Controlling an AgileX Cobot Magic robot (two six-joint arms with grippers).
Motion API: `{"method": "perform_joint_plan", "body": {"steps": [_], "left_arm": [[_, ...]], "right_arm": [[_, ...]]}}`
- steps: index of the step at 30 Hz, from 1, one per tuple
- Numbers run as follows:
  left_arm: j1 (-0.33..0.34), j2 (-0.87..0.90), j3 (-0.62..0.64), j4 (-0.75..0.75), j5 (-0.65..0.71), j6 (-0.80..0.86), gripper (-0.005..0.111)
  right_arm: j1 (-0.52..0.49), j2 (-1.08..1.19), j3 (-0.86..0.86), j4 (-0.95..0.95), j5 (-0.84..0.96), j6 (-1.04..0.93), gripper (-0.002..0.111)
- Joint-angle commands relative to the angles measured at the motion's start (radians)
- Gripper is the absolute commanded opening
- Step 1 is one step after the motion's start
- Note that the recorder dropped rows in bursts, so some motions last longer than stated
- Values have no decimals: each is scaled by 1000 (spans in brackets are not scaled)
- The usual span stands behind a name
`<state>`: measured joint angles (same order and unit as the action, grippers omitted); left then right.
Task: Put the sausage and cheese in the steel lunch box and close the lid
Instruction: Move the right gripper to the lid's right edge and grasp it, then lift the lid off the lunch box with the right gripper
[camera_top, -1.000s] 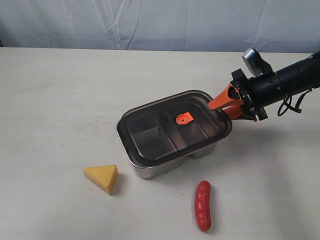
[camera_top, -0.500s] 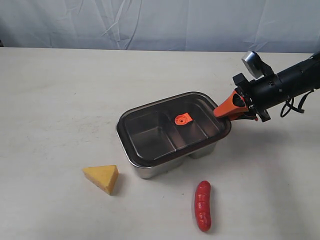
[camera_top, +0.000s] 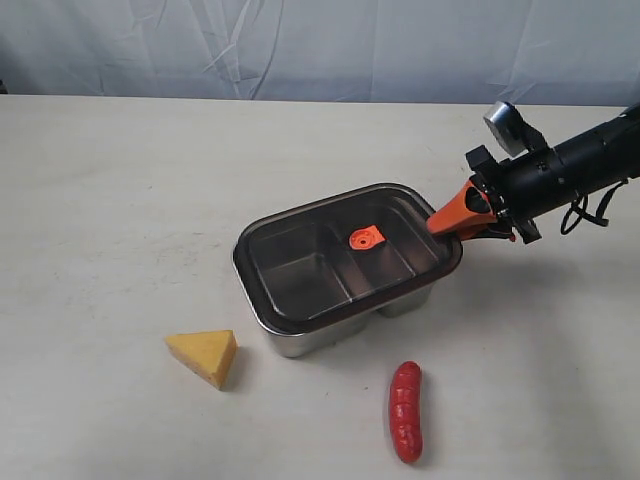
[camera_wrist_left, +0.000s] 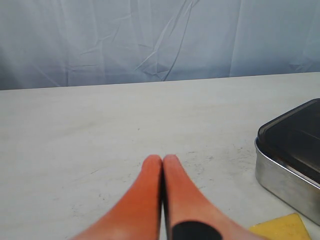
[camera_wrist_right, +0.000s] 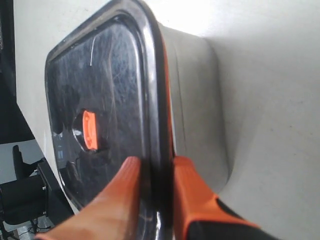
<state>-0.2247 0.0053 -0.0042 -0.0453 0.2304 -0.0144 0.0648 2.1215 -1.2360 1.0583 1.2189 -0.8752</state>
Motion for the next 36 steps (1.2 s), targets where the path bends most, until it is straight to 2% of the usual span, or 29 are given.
{"method": "perform_joint_plan", "body": {"steps": [1,14,26,36], "left_arm": [[-4,-5,4,8,2,-1,0],[-4,-5,4,8,-1,-1,0],[-4,-5,4,8,1,-1,0],[-4,-5,4,8,1,-1,0]], "right_arm": [[-6,-16,-6,7,2,-12,-1],[-6,-86,-6,10,2,-16,-1],[-6,-98,-6,144,2,-58,-1],[-6,-156,-6,160,2,-60,-1]]}}
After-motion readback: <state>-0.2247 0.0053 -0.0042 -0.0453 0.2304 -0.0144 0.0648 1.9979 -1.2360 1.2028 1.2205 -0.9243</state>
